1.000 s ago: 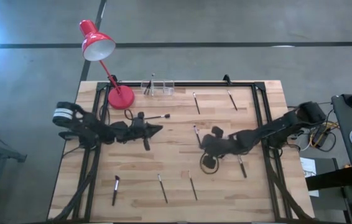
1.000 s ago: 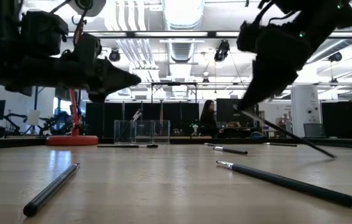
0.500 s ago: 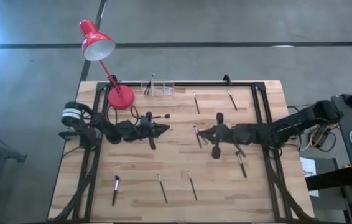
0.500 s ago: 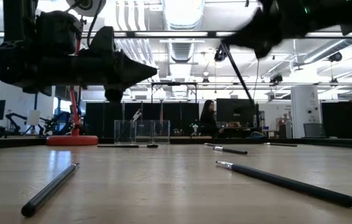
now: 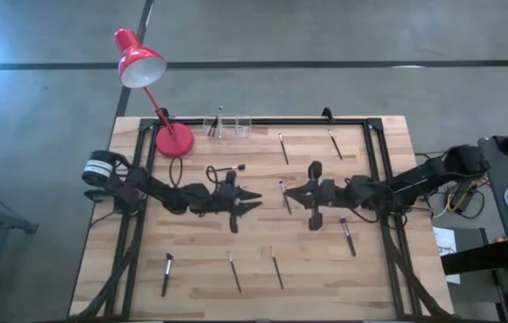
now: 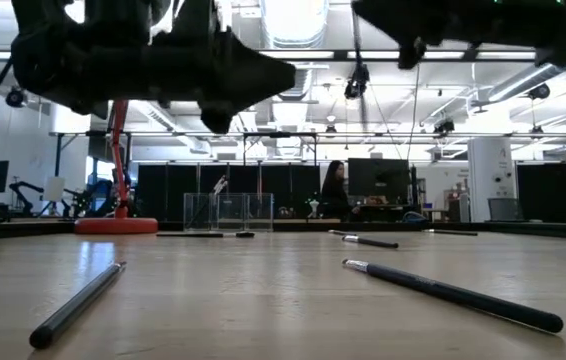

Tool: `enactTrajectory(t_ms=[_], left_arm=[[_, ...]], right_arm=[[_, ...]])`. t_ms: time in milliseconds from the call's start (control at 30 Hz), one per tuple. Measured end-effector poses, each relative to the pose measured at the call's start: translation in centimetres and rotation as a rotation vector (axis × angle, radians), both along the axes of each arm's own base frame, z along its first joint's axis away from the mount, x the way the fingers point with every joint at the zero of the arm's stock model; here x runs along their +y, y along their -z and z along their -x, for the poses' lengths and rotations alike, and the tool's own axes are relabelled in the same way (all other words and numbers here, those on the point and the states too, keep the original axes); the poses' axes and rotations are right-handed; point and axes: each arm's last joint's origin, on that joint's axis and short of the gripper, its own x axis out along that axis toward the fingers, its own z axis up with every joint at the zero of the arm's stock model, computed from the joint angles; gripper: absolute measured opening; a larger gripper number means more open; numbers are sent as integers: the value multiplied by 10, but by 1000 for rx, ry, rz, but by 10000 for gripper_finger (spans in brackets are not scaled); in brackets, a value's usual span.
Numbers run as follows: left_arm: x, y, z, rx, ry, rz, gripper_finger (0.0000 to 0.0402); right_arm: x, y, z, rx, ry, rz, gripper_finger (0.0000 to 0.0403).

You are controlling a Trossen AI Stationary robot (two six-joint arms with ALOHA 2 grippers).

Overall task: Pick & Place Makeup Supplies
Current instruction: Put the makeup brush into the transparent organizer

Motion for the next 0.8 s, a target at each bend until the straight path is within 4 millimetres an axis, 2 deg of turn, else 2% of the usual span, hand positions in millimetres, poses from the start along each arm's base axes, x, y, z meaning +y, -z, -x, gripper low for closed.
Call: enactTrajectory(t_ms=[200, 633, 800], left_arm=[[-12, -16, -11, -52, 31, -47, 110], [-18, -27, -20, -65, 40, -53, 110], [-18, -30, -23, -61, 40, -54, 110]], right_arm=[[2, 8, -7, -20, -13, -9, 13], [7, 1, -29, -52, -30, -9, 13], [9, 7, -39, -24, -36, 0, 13]])
